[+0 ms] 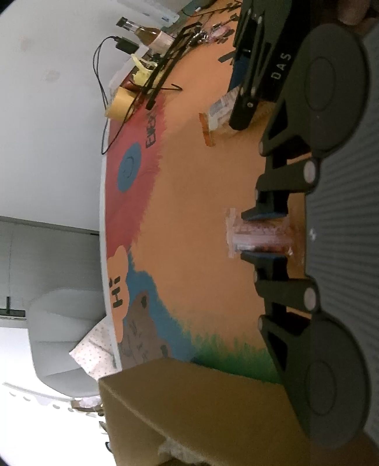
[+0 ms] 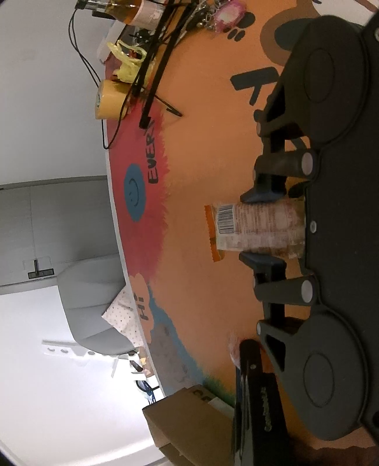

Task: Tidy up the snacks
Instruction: 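Carry the pink packet and wrapped pastry over the cardboard box with both grippers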

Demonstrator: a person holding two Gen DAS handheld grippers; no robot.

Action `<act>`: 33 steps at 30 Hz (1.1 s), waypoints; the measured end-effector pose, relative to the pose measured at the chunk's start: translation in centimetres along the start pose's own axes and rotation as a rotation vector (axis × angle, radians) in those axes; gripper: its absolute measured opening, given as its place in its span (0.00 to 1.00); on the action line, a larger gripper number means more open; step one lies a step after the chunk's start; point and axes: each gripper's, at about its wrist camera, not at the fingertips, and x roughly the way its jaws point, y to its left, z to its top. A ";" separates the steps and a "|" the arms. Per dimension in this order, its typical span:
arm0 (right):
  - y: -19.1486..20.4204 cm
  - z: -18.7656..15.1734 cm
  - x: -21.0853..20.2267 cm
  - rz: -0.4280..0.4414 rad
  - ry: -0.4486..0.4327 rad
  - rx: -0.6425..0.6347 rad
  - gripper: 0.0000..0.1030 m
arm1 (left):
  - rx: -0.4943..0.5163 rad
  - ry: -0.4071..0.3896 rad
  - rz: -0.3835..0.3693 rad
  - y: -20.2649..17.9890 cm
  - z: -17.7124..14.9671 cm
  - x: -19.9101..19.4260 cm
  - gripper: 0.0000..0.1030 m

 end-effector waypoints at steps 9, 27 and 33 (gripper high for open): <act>0.2 0.5 -1.8 0.032 -0.029 0.045 0.32 | -0.004 -0.053 -0.021 0.7 0.3 -2.5 0.19; 3.5 2.5 -5.3 0.075 -0.111 0.030 0.32 | -0.031 -0.160 -0.010 2.8 1.3 -7.8 0.19; 4.7 3.0 -5.6 0.091 -0.126 0.023 0.32 | -0.035 -0.196 -0.006 3.9 1.5 -9.3 0.19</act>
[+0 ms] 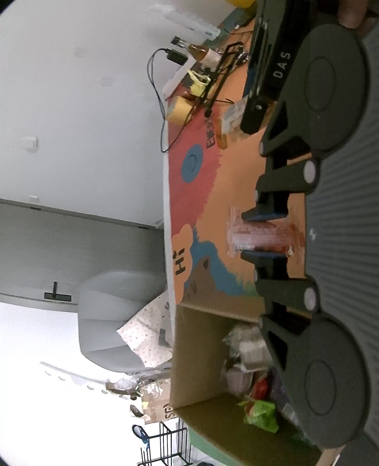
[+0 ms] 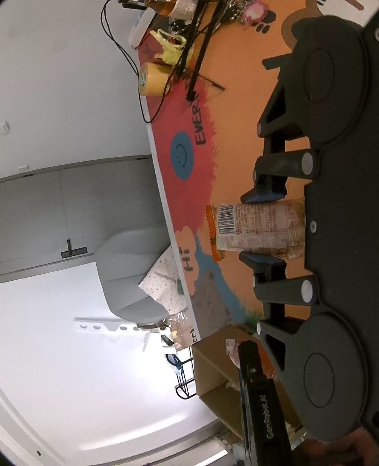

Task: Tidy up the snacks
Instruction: 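Carry the pink packet and wrapped pastry over the cardboard box with both grippers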

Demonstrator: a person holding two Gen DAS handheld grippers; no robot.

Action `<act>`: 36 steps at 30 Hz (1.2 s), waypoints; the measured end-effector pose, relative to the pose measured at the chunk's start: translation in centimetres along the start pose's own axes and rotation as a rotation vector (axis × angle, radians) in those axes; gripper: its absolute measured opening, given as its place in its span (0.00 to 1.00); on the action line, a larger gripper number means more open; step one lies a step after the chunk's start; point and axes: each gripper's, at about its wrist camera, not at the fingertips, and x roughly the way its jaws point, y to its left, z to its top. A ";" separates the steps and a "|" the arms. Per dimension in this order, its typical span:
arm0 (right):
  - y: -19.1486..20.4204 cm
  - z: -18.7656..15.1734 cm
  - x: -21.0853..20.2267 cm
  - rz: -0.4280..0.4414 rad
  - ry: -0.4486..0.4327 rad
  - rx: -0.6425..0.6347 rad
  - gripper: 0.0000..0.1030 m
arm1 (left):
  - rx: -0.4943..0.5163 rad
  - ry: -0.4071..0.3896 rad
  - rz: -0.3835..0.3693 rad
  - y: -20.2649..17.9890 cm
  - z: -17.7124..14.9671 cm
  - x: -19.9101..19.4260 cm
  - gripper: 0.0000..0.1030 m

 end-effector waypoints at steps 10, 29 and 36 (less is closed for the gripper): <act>2.2 0.8 -0.3 0.031 -0.023 -0.008 0.32 | -0.029 -0.043 0.012 2.5 0.9 -2.4 0.19; 8.1 1.7 0.9 0.116 -0.039 -0.050 0.32 | -0.100 -0.099 0.099 9.1 1.7 -5.3 0.19; 10.5 2.0 1.9 0.147 -0.029 -0.087 0.32 | -0.152 -0.095 0.124 11.8 1.4 -5.1 0.19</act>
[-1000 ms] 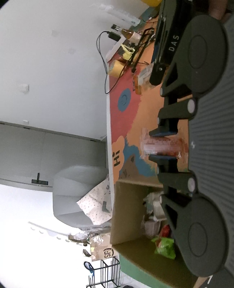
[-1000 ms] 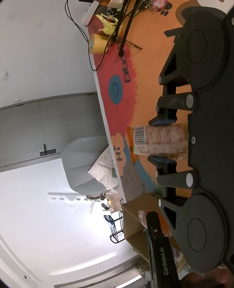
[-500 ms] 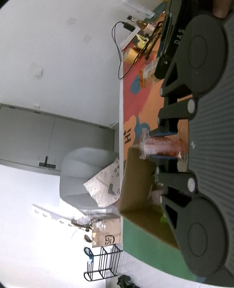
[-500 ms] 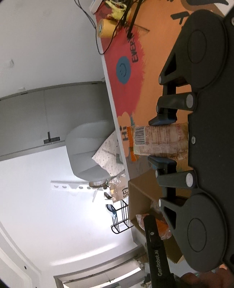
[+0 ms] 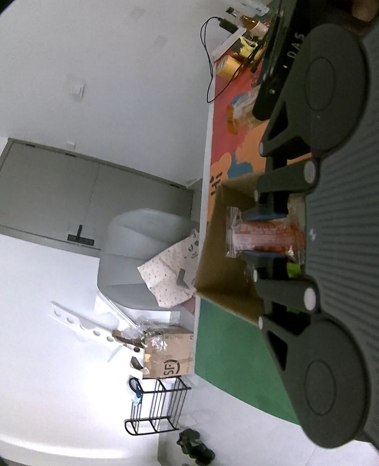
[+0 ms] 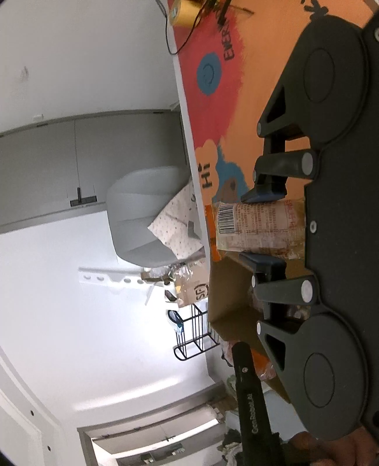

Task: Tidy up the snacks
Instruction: 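Carry the pink packet and wrapped pastry over the cardboard box with both grippers, then open both grippers to release the snacks into the box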

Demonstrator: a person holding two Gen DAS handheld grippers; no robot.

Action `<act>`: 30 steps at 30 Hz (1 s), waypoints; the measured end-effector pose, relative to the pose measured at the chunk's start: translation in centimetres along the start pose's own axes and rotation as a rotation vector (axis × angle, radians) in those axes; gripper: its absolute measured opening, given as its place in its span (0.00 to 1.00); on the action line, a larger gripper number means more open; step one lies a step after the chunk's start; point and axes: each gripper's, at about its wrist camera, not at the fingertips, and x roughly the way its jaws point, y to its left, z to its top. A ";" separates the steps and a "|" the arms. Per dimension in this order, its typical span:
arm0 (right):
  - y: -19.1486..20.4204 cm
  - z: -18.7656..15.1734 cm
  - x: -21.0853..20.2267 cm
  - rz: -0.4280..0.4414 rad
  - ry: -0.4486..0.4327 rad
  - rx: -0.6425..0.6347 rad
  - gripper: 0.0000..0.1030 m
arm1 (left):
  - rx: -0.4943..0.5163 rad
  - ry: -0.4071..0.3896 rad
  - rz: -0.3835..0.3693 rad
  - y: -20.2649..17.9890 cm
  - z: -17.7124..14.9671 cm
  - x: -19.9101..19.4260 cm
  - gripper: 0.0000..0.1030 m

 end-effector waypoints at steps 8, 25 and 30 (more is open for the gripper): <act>2.3 0.3 0.9 0.025 0.010 -0.026 0.32 | -0.015 0.064 -0.021 1.1 -0.5 1.3 0.26; 5.8 0.2 1.4 0.141 0.053 -0.061 0.33 | -0.107 0.029 0.026 4.0 0.0 -0.6 0.67; 5.9 0.0 0.7 0.154 0.052 -0.071 0.55 | -0.096 0.036 0.031 3.7 -0.3 -0.8 0.74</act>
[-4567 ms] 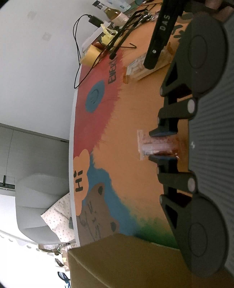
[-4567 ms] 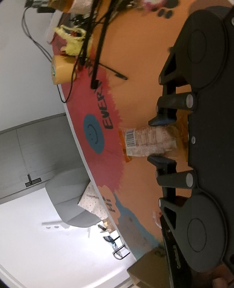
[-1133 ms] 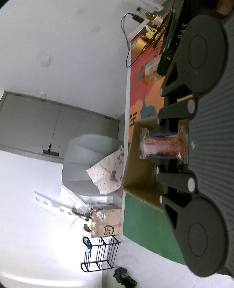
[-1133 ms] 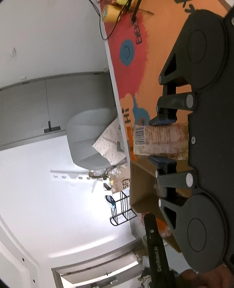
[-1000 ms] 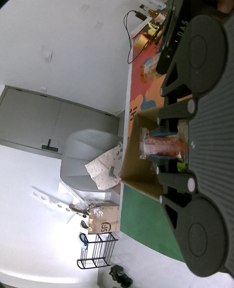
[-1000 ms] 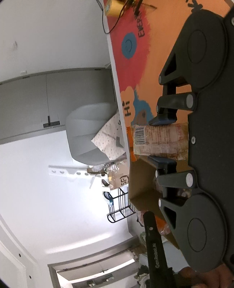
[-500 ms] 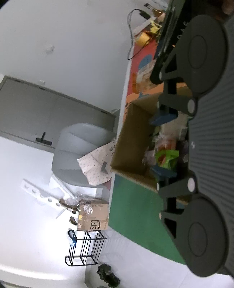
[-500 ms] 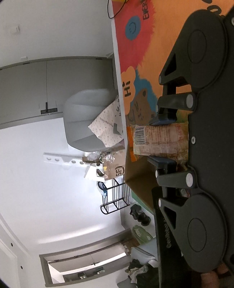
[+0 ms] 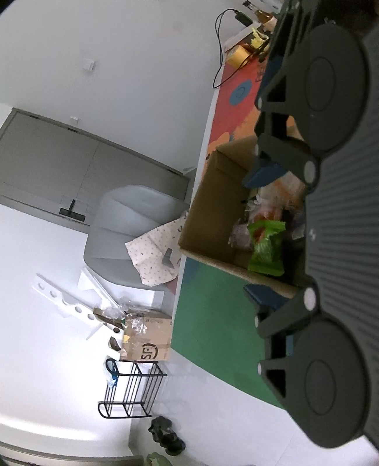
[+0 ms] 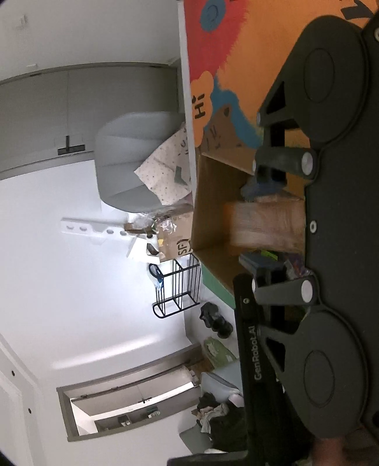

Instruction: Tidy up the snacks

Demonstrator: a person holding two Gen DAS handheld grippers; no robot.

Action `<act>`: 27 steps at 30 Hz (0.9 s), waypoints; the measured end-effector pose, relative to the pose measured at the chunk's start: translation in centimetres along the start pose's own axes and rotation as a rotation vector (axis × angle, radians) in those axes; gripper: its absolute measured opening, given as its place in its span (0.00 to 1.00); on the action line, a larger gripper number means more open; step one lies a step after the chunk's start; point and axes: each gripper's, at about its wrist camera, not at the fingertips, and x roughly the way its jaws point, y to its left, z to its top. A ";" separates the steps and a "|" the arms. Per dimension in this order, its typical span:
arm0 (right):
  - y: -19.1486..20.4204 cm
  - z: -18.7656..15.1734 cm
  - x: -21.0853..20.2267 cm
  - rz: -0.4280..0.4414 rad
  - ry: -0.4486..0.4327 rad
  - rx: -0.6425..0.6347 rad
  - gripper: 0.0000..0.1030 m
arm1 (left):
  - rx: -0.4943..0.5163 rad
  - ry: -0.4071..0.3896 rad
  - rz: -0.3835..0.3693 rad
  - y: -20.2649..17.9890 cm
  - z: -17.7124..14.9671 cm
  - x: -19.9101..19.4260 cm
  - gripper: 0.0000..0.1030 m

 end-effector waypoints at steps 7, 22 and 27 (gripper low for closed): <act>-1.9 -0.4 -1.3 -0.066 -0.012 0.046 0.56 | 0.011 -0.001 -0.017 -0.8 -0.4 -0.4 0.80; -4.2 -2.4 -5.5 -0.161 -0.046 0.118 0.56 | 0.061 -0.011 -0.059 -3.4 -1.4 -2.4 0.92; -4.8 -3.0 -7.2 -0.196 -0.068 0.146 0.68 | 0.086 -0.004 -0.091 -4.3 -1.9 -3.4 0.95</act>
